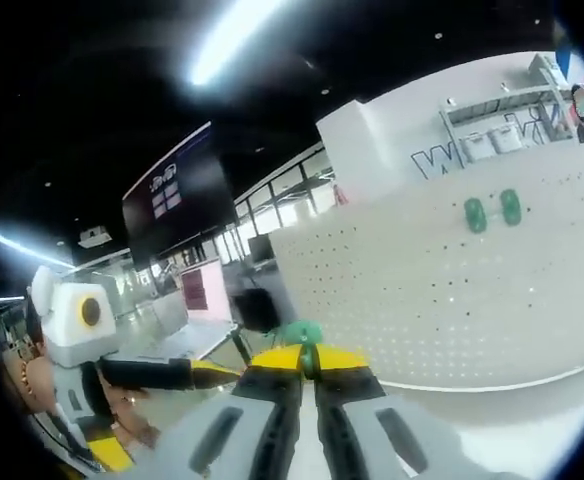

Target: Insert the hook assembly into the mounting plate slot until the hook locks in place.

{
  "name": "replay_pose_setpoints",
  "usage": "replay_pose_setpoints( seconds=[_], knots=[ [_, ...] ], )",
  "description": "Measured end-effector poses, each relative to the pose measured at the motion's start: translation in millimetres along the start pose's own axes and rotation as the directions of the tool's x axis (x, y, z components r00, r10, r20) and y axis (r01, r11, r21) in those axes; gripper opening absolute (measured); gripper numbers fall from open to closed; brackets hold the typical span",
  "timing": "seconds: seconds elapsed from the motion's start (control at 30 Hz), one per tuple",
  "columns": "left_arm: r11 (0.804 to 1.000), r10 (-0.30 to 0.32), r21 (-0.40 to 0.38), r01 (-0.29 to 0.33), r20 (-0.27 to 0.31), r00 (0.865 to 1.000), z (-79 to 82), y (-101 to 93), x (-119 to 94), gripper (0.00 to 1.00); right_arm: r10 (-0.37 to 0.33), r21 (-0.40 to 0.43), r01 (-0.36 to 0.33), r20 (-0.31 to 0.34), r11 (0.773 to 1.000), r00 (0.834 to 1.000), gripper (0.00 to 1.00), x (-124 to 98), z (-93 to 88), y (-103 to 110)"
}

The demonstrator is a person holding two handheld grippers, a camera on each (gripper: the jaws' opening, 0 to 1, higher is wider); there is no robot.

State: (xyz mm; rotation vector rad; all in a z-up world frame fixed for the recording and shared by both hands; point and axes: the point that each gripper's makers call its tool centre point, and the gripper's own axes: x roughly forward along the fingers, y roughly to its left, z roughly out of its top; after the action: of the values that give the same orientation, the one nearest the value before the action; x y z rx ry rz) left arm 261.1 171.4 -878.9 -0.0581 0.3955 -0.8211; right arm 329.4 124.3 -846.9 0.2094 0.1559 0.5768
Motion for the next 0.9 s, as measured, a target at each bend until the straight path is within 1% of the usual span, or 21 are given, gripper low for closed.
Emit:
replay_pose_setpoints(
  seconds=[0.03,0.07,0.2,0.3,0.43,0.57,0.63,0.7,0.83,0.87,0.9],
  knots=[
    [1.0,0.0,-0.001,0.0,-0.001,1.0,-0.6,0.3,0,1.0,-0.003,-0.008,0.003,-0.009,1.0,1.0,0.01,1,-2.2,-2],
    [1.0,0.0,-0.002,0.0,-0.005,1.0,-1.6,0.8,-1,1.0,-0.002,0.0,0.002,-0.006,1.0,1.0,0.01,2,-2.5,-4],
    [1.0,0.014,-0.009,-0.014,-0.012,1.0,-5.1,5.4,-3,1.0,-0.052,-0.01,0.052,0.002,0.999,0.999,0.01,1,-0.6,-25],
    [0.999,0.023,-0.022,-0.024,-0.012,1.0,-7.4,8.9,-4,1.0,-0.097,-0.016,0.097,0.023,0.995,0.995,0.01,0,5.4,-42],
    [0.999,0.032,-0.027,-0.033,-0.042,0.999,-17.7,13.6,-1,1.0,-0.126,-0.014,0.126,0.038,0.992,0.991,0.01,1,11.3,-58],
    [0.999,0.041,-0.028,-0.042,-0.049,0.998,-19.8,15.0,0,1.0,-0.157,-0.035,0.159,0.054,0.987,0.986,0.01,0,19.0,-75],
    [0.998,0.049,-0.023,-0.05,-0.056,0.997,-21.4,16.6,0,1.0,-0.169,-0.03,0.171,0.062,0.985,0.984,0.01,-1,22.4,-82],
    [0.998,0.055,-0.01,-0.056,-0.073,0.996,-24.2,17.5,-1,1.0,-0.197,-0.035,0.2,0.076,0.979,0.977,0.01,-2,28.6,-97],
    [0.998,0.06,-0.015,-0.061,-0.075,0.995,-24.7,19.3,-2,1.0,-0.248,0.009,0.248,0.107,0.969,0.963,0.01,-6,39.7,-122],
    [0.998,0.064,-0.017,-0.066,-0.076,0.995,-25.1,20.8,-2,1.0,-0.27,0.03,0.268,0.118,0.963,0.956,0.01,-8,44.0,-132],
    [0.997,0.069,-0.02,-0.071,-0.076,0.995,-25.5,22.3,-3,1.0,-0.281,0.032,0.279,0.123,0.96,0.952,0.01,-9,46.8,-138]
  ],
)
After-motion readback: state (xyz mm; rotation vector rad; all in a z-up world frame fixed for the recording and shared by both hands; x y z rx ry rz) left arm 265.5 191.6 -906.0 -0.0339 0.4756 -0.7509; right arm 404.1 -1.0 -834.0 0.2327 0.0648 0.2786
